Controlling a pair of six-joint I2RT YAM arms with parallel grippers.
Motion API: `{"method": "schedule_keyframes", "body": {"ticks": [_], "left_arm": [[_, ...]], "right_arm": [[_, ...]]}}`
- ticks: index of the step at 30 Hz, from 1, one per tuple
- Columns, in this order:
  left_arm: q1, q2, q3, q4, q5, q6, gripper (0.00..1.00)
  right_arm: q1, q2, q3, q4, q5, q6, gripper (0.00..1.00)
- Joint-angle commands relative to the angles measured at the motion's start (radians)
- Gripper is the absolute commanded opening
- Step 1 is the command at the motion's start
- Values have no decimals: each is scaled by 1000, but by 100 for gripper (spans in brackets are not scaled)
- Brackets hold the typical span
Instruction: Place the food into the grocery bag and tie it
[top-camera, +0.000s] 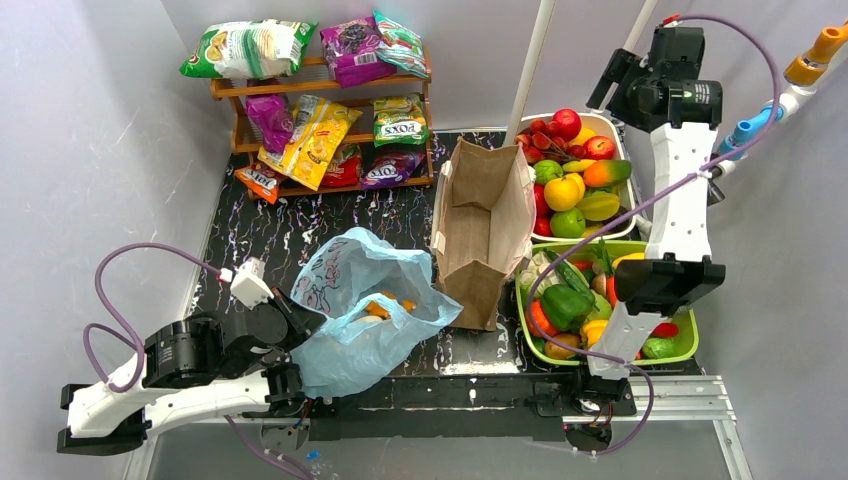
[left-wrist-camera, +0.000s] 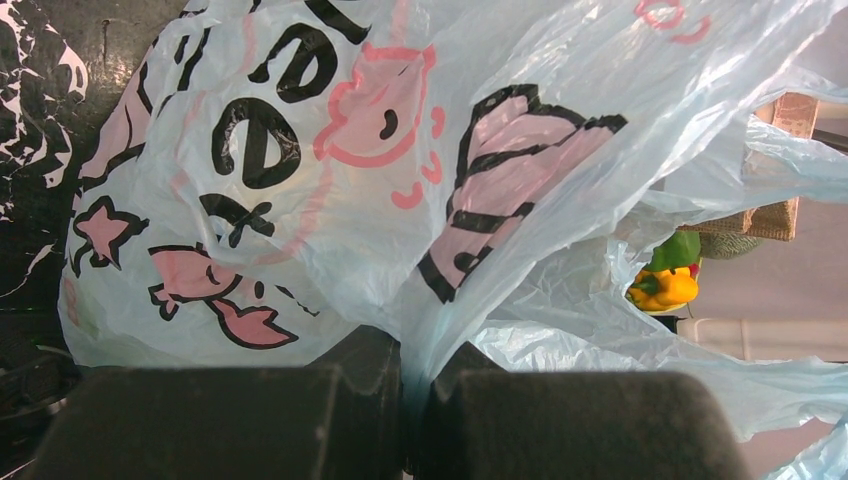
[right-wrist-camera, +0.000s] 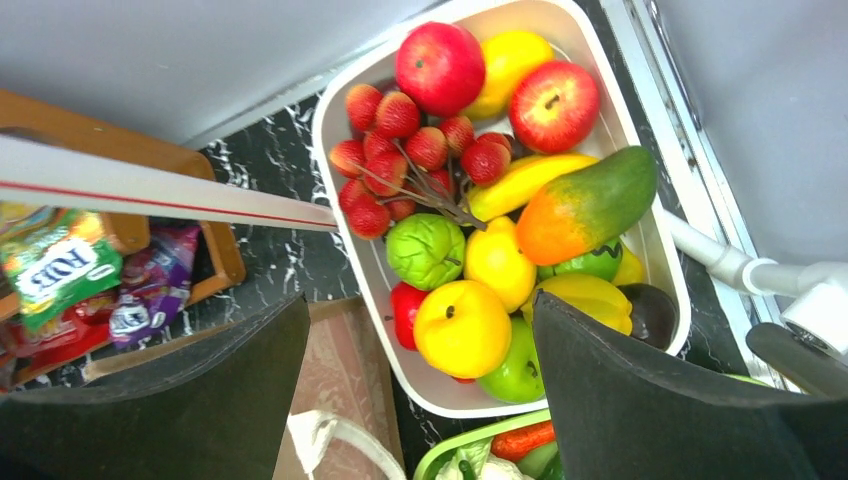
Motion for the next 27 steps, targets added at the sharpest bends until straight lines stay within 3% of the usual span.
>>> {"method": "schedule_keyframes", "body": {"ticks": [1,10,27], "left_arm": [[4,-2,-2,-28,-22,-9,0],[5,-6,-11,-15,-20,-8,0],[5,-46,-19,-59,-27,-27,0]], "right_arm": [[6,-77,48,57,-29,-17,89],[10,-62,-68,61,-175,23,86],[75,205,0,-17,97,-52,85]]}}
